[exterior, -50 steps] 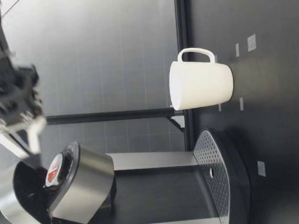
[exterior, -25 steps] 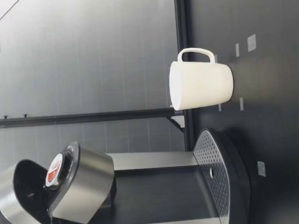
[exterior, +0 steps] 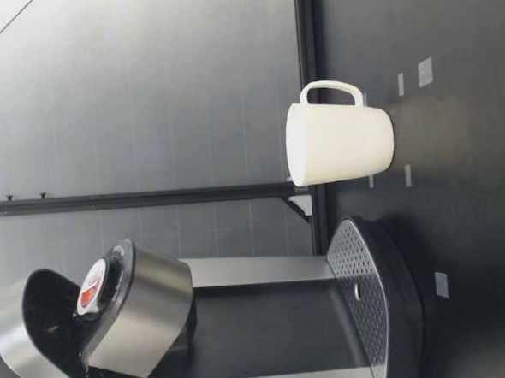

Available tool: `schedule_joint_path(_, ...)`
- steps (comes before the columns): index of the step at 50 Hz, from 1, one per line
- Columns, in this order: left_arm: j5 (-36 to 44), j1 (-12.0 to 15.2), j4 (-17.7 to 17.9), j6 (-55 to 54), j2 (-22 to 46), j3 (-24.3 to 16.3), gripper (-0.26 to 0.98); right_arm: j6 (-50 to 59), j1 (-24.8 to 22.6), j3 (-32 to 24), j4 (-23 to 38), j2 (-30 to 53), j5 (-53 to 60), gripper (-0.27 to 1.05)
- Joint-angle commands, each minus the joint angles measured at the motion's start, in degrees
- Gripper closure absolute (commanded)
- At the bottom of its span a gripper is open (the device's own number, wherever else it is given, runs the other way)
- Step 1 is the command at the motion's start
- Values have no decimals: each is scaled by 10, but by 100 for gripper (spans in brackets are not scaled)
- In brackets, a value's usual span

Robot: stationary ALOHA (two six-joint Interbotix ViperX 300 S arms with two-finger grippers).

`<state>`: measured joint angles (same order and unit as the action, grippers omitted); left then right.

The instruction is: Place the coffee capsule inside the capsule container, then place the cup onto the center of the cup tray.

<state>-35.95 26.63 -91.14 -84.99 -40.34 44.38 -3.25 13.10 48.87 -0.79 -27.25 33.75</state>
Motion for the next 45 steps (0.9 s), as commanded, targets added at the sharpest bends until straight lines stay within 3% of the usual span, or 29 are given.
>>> schedule_joint_path(1,12,3,-3,-4,5,-12,62,3,-3,-4,1,-8,8,19)
schedule_joint_path(25,216,3,-1,-91,16,-37,62,8,-2,2,3,-11,12,19)
schedule_joint_path(45,284,-11,3,-142,55,-27,62,6,-3,7,4,-11,24,19)
